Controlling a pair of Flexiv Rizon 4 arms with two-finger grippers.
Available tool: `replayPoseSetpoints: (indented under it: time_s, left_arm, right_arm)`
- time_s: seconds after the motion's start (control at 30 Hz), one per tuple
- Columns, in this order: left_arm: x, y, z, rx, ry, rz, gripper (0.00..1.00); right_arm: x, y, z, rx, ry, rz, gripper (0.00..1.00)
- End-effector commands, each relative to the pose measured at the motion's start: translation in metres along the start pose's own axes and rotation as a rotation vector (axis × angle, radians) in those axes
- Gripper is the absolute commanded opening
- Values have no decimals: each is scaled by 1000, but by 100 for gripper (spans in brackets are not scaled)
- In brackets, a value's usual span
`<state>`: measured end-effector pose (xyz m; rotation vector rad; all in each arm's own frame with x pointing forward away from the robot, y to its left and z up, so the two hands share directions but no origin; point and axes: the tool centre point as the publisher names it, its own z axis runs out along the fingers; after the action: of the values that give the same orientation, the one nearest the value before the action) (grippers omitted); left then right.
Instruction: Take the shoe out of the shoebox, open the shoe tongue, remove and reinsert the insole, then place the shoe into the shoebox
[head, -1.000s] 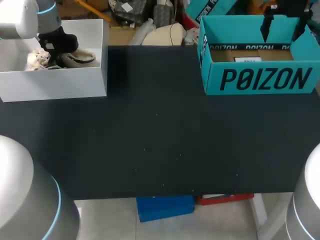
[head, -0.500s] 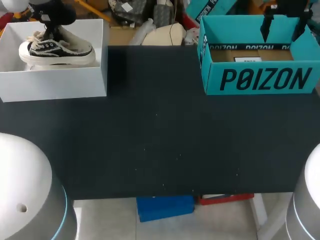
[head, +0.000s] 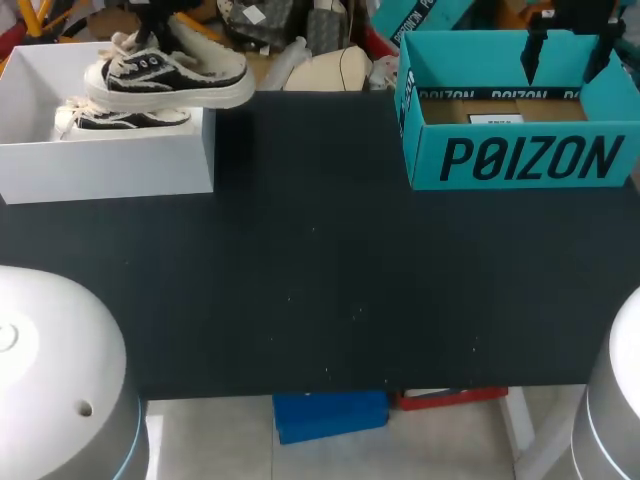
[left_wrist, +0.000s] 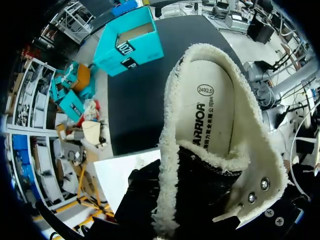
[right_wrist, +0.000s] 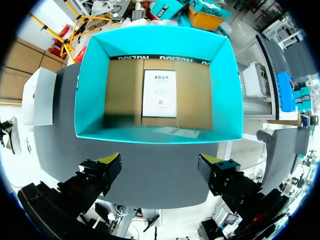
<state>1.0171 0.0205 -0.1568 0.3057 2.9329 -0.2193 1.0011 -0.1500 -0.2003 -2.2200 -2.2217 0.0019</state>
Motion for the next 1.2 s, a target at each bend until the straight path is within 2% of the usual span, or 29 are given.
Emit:
replayPoseSetpoints:
  time_s: [0.03, 0.23, 0.5, 0.77, 0.93, 1.17, 1.2]
  left_arm:
    - [40, -74, -8, -74, -48, 34, 0]
    - [72, -138, 20, -76, 28, 29, 0]
    - [106, -186, 62, -101, 108, -5, 0]
    - [121, -201, 122, -95, 165, -61, 0]
    - [125, -200, 160, -103, 175, -81, 0]
    - [142, -193, 214, -144, 165, -106, 0]
    - [145, -191, 220, -114, 164, -118, 0]
  right_arm:
    - [0, 0, 0, 0, 0, 1, 100]
    - [0, 0, 0, 0, 0, 1, 100]
    - [0, 0, 0, 0, 0, 1, 100]
    - [0, 0, 0, 0, 0, 1, 100]
    - [0, 0, 0, 0, 0, 1, 100]
    - [0, 0, 0, 0, 0, 1, 100]
    - [0, 0, 0, 0, 0, 1, 100]
